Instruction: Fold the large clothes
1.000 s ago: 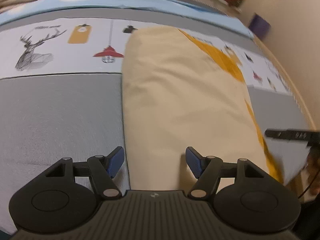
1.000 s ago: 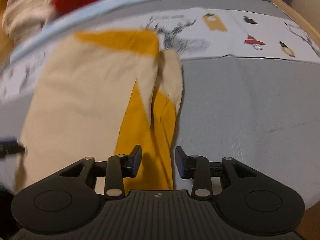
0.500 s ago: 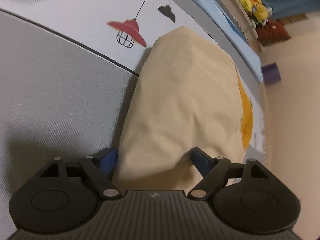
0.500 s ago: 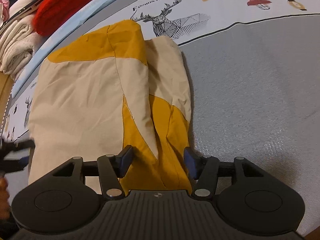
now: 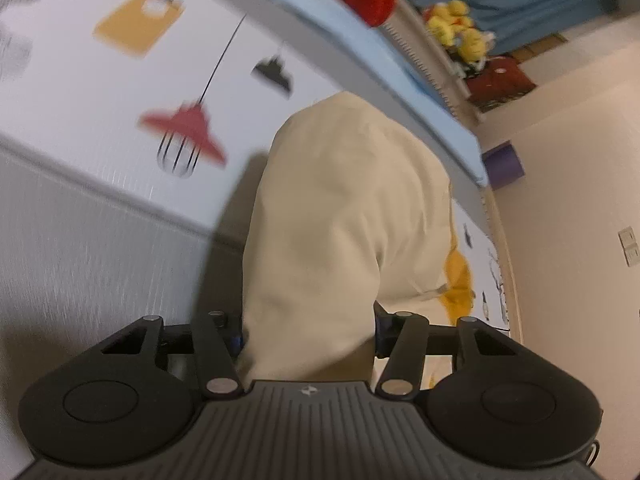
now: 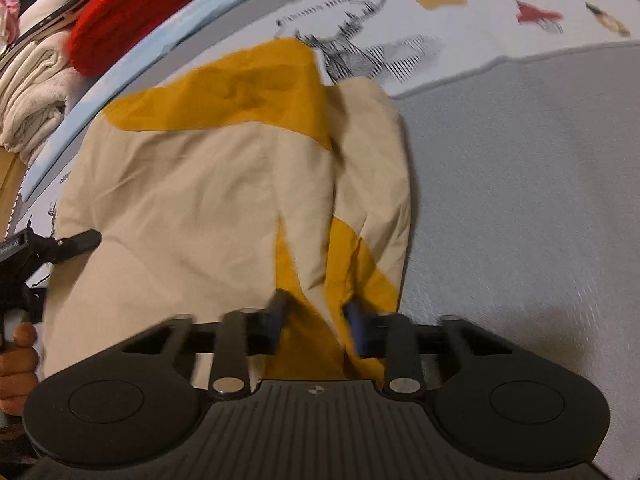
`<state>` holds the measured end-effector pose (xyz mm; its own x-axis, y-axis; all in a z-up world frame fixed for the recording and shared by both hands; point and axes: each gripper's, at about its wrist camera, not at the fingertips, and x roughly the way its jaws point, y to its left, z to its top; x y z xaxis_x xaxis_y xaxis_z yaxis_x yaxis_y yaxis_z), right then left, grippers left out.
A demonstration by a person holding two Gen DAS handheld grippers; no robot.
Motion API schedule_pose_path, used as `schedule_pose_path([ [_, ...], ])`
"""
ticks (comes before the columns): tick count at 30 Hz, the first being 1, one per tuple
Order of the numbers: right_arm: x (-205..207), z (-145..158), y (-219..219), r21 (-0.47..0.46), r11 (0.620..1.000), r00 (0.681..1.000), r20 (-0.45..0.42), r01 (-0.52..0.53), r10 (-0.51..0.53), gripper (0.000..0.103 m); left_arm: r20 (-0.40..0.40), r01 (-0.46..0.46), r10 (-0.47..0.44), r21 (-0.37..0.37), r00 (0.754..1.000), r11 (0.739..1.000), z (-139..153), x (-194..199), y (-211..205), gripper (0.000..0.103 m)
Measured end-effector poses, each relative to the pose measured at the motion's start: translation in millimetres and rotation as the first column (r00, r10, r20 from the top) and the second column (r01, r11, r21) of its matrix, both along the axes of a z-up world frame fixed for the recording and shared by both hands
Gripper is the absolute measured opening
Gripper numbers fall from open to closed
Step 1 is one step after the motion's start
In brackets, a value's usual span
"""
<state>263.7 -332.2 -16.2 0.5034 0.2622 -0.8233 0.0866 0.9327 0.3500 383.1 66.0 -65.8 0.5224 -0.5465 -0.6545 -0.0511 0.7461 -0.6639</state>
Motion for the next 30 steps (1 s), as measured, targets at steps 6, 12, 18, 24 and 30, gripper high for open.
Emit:
schedule_pose_path([
  [6,19,17,29,0.058,0.998,0.993,0.114,0.005,-0.011,0.008,0.087,-0.062,0.057,0.053,0.995,0.997,32,3,39,0.058],
  [12,39,30,86,0.046,0.996,0.973,0.223,-0.077,0.065,0.006,0.075,-0.183,0.171,0.2,0.982,0.963,48,0,100,0.07],
  [18,48,20,102,-0.1,0.994,0.988,0.143,-0.044,0.058,0.0,0.138,-0.188,0.163,0.196,0.977,0.962,74,-31,133,0.07],
  [24,27,43,96,-0.052,0.996,0.966,0.241,-0.078,0.088,0.005,-0.005,0.199,-0.221,0.457,0.975,0.867,55,-66,68,0.073],
  [30,1,24,111,-0.141,0.953,0.961,0.031,-0.268,0.275,0.023,-0.008,0.2,-0.257,0.653,0.966,0.73,61,-106,43,0.079],
])
